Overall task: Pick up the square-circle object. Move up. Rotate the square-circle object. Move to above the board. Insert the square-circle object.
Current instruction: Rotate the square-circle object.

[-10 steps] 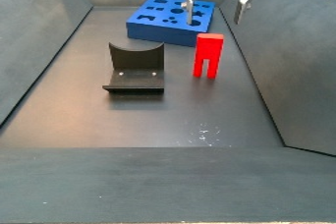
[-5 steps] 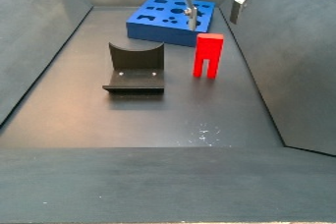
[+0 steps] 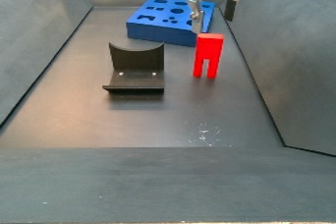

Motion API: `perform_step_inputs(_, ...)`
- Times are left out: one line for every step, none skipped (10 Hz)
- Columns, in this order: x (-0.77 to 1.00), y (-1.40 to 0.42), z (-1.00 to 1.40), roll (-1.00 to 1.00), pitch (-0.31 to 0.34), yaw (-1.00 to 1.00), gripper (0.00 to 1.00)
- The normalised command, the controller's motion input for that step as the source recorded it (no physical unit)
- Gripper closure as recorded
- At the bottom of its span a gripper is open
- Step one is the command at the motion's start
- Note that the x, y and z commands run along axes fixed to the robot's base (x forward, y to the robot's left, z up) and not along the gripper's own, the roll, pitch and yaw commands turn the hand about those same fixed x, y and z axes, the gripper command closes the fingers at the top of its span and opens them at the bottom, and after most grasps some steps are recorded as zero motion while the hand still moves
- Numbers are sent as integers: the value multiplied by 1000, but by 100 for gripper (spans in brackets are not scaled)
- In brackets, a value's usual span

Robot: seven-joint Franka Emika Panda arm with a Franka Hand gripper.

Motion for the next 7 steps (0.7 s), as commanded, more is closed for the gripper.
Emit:
perform_step_inputs(36,-6,-34,-2,3,1000,0)
perform_step_inputs(36,-6,-34,-2,3,1000,0)
perform_step_inputs(36,-6,-34,-2,4,1000,0)
perform_step_inputs(36,-6,-33,-2,4,1000,0)
perform_step_inputs(36,-6,-33,-2,4,1000,0)
perform_step_inputs(36,-6,-33,-2,4,1000,0)
perform_step_inputs(36,-6,-33,-2,4,1000,0)
